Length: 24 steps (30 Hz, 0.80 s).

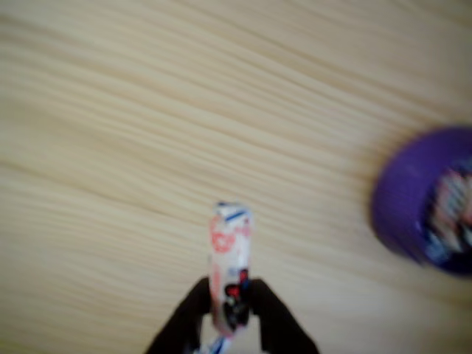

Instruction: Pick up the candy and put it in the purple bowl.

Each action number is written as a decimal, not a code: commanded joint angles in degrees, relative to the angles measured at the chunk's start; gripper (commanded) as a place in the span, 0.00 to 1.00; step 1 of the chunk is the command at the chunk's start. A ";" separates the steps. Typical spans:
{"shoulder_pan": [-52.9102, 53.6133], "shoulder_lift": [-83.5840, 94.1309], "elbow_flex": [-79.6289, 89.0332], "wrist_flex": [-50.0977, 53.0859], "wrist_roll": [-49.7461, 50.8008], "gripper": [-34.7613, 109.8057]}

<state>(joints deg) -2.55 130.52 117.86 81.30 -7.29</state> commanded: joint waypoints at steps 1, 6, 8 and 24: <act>10.37 -3.78 -7.21 1.32 -0.97 0.23; 20.30 -14.24 -14.94 0.88 1.14 0.23; 23.03 -17.93 -17.84 0.09 1.93 0.23; 33.05 -32.96 -25.84 -8.26 1.41 0.24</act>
<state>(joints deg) 28.92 97.47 97.29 74.79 -5.19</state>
